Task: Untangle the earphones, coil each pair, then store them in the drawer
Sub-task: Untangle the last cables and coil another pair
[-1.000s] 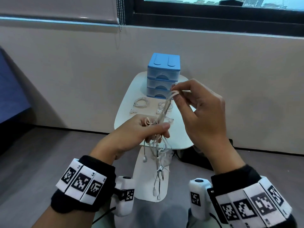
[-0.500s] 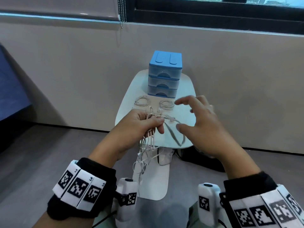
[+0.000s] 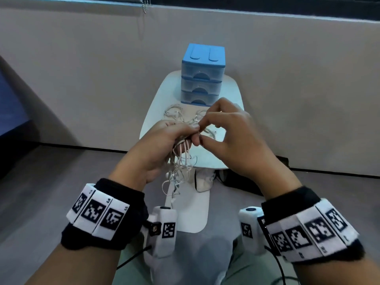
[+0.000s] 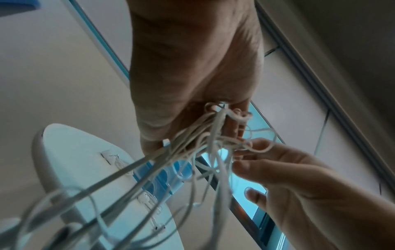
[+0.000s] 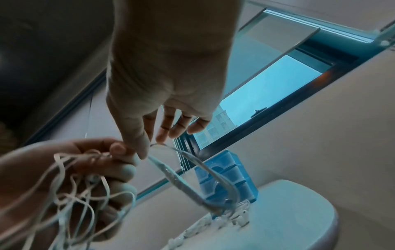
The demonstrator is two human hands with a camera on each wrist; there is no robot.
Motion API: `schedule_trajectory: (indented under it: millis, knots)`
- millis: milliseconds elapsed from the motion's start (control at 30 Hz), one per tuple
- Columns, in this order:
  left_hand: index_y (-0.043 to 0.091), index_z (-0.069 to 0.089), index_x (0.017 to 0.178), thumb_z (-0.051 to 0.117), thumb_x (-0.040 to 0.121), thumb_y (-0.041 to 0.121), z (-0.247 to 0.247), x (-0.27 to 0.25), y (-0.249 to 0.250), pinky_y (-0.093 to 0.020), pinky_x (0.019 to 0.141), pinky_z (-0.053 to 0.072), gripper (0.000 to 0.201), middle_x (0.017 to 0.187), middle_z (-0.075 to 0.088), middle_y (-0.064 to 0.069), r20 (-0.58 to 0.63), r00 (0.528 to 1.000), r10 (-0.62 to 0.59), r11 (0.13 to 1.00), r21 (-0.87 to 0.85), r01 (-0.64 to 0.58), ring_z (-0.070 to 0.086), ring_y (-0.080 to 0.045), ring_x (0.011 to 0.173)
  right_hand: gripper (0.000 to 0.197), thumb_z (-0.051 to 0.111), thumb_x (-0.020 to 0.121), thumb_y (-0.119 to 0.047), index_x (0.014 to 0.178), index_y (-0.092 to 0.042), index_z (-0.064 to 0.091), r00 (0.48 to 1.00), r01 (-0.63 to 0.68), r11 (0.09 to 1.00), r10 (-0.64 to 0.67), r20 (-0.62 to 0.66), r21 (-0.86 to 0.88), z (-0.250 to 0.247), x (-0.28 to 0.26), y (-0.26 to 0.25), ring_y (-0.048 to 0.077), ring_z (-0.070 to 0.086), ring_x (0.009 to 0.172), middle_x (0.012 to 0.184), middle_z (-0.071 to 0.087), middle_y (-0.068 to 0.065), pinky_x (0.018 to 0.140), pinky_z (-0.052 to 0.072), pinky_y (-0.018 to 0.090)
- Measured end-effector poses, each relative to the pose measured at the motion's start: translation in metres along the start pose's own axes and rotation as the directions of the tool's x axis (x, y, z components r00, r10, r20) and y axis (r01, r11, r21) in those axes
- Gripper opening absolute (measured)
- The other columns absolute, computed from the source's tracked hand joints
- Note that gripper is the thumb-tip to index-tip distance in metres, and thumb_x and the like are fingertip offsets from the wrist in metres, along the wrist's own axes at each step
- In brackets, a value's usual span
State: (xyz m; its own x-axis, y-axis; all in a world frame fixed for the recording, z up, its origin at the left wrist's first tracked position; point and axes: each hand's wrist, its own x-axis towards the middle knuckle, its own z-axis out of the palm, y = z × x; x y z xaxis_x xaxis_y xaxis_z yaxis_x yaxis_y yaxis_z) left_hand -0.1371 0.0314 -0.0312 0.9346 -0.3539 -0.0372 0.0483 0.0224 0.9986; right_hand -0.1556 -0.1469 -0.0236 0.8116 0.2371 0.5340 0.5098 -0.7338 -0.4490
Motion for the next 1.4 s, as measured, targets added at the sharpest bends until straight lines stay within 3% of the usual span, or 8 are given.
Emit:
schedule_trajectory:
  millis: [200, 433, 533, 600, 700, 867, 1200, 1400]
  knots:
    - [0.013, 0.073, 0.068, 0.075, 0.085, 0.024, -0.008, -0.004, -0.001, -0.019, 0.057, 0.039, 0.020, 0.068, 0.063, 0.001, 0.044, 0.997, 0.069, 0.997, -0.045, -0.067, 0.050, -0.006, 0.054, 0.008, 0.070, 0.084, -0.017, 0.077, -0.014, 0.070, 0.990, -0.134, 0.925, 0.144, -0.002, 0.355, -0.014, 0.004, 0.003, 0.012, 0.057, 0.085, 0.087, 0.061, -0.003, 0.072, 0.041, 0.020]
    - [0.014, 0.077, 0.075, 0.071, 0.082, 0.021, -0.018, -0.017, -0.019, -0.015, 0.064, 0.046, 0.012, 0.079, 0.069, 0.000, 0.027, 0.997, 0.079, 0.990, -0.117, -0.075, 0.054, -0.006, 0.062, 0.021, 0.042, 0.083, -0.008, 0.065, -0.014, 0.048, 0.722, 0.158, -0.034, 0.686, -0.092, 0.987, -0.061, 0.018, -0.002, 0.030, 0.069, 0.073, 0.068, 0.062, 0.012, 0.079, 0.053, 0.032]
    - [0.016, 0.076, 0.069, 0.070, 0.080, 0.022, -0.018, -0.017, -0.017, -0.013, 0.060, 0.044, 0.014, 0.074, 0.067, 0.002, -0.026, 0.998, 0.060, 0.986, -0.154, -0.063, 0.052, -0.004, 0.057, 0.008, 0.041, 0.068, -0.013, 0.071, -0.011, 0.048, 0.784, 0.268, -0.243, 0.618, -0.065, 0.932, -0.070, 0.008, -0.002, 0.020, 0.057, 0.047, 0.060, 0.055, 0.007, 0.051, 0.050, 0.020]
    - [0.017, 0.075, 0.066, 0.074, 0.081, 0.021, -0.018, -0.015, -0.011, -0.014, 0.058, 0.040, 0.015, 0.070, 0.066, 0.004, -0.047, 0.998, 0.049, 0.979, -0.194, -0.057, 0.049, -0.003, 0.054, 0.016, 0.038, 0.068, -0.021, 0.075, -0.012, 0.049, 0.874, 0.114, -0.182, 0.487, -0.011, 0.977, -0.068, 0.000, 0.000, 0.014, 0.034, 0.040, 0.063, 0.044, 0.005, 0.036, 0.030, 0.017]
    - [0.018, 0.073, 0.065, 0.074, 0.080, 0.022, -0.013, -0.012, -0.002, -0.016, 0.056, 0.035, 0.015, 0.068, 0.065, 0.004, -0.072, 0.997, 0.031, 0.971, -0.236, -0.047, 0.047, -0.001, 0.049, 0.029, 0.042, 0.077, -0.030, 0.078, -0.003, 0.054, 0.937, -0.151, 0.255, 0.346, 0.055, 0.955, -0.057, -0.005, -0.001, 0.016, 0.024, 0.042, 0.061, 0.048, 0.010, 0.042, 0.013, 0.020]
    - [0.016, 0.070, 0.067, 0.069, 0.077, 0.022, 0.002, -0.009, 0.007, -0.015, 0.053, 0.036, 0.012, 0.064, 0.063, 0.004, -0.041, 0.999, 0.014, 0.967, -0.255, -0.024, 0.046, -0.001, 0.048, 0.005, 0.073, 0.091, -0.023, 0.091, -0.018, 0.072, 0.981, -0.174, 0.908, 0.124, 0.152, 0.381, -0.024, -0.010, -0.016, 0.006, 0.042, 0.053, 0.067, 0.054, -0.005, 0.057, 0.036, 0.018]
    - [0.013, 0.068, 0.075, 0.073, 0.081, 0.025, 0.003, -0.012, 0.003, -0.018, 0.054, 0.032, 0.014, 0.063, 0.058, 0.005, -0.011, 1.000, -0.003, 0.968, -0.250, 0.000, 0.043, -0.002, 0.049, 0.007, 0.068, 0.097, -0.024, 0.091, -0.021, 0.072, 0.995, -0.053, 0.992, 0.042, 0.095, 0.117, -0.014, -0.012, -0.018, 0.007, 0.052, 0.071, 0.077, 0.060, -0.008, 0.064, 0.035, 0.016]
    - [0.016, 0.073, 0.069, 0.080, 0.077, 0.027, -0.004, -0.018, 0.003, -0.014, 0.055, 0.040, 0.016, 0.071, 0.063, 0.002, -0.015, 0.999, 0.037, 0.967, -0.250, -0.040, 0.049, -0.004, 0.054, 0.021, 0.062, 0.089, -0.012, 0.069, -0.017, 0.063, 0.909, -0.187, 0.739, 0.380, -0.172, 0.648, -0.028, -0.003, -0.015, 0.004, 0.054, 0.074, 0.081, 0.062, -0.004, 0.071, 0.039, 0.022]
